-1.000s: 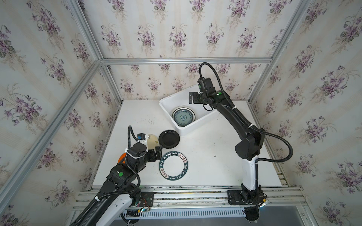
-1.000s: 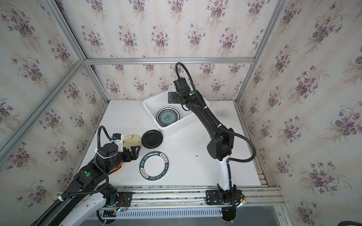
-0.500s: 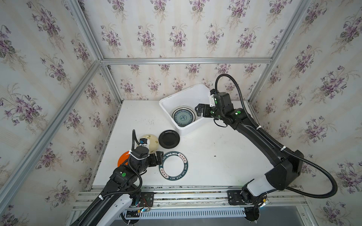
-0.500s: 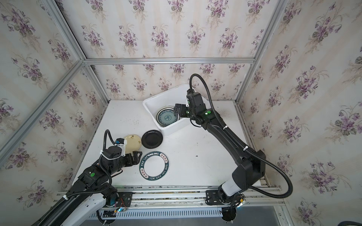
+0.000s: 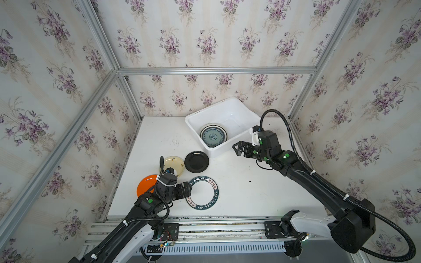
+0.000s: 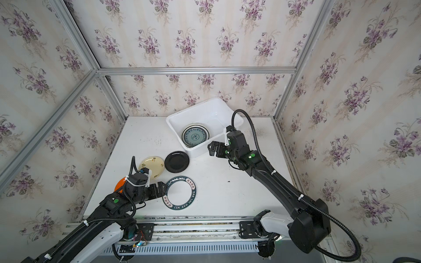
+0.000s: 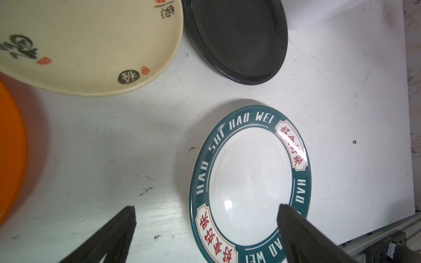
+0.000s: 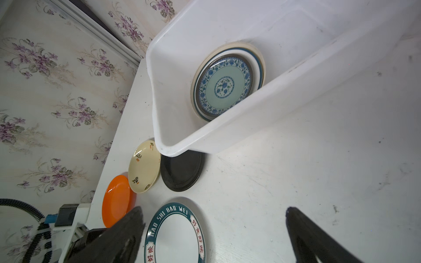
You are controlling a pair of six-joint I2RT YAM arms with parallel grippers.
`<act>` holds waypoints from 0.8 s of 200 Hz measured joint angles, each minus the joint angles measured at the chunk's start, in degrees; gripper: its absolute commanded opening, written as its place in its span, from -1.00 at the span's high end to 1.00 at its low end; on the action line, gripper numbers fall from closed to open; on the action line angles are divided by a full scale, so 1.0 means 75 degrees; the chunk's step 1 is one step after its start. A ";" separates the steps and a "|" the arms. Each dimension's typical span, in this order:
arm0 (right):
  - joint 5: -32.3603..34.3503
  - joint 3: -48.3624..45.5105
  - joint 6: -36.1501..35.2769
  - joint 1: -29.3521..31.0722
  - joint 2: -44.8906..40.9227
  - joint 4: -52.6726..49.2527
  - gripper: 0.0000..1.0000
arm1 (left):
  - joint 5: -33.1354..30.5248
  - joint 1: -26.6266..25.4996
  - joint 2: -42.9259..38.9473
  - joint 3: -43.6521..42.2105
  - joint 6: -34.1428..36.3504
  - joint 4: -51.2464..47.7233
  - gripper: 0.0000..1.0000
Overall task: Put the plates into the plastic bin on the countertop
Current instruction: 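Withdraw the right gripper from the bin while the left gripper moves over the green-rimmed plate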
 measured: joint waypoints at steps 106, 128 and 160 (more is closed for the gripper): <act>-0.1358 -0.1679 0.1075 0.0003 -0.0603 0.1454 -0.99 | 0.0717 -0.0006 0.0385 -0.0673 -0.0676 0.1163 -0.89; -0.1343 -0.1845 0.1131 0.0003 -0.0804 0.1518 -0.99 | 0.0804 -0.0009 0.0490 -0.0778 -0.0720 0.1317 -0.78; -0.1329 -0.2145 0.1218 0.0003 -0.1131 0.1667 -0.99 | 0.0965 -0.0009 0.0682 -0.0915 -0.0734 0.1577 -0.62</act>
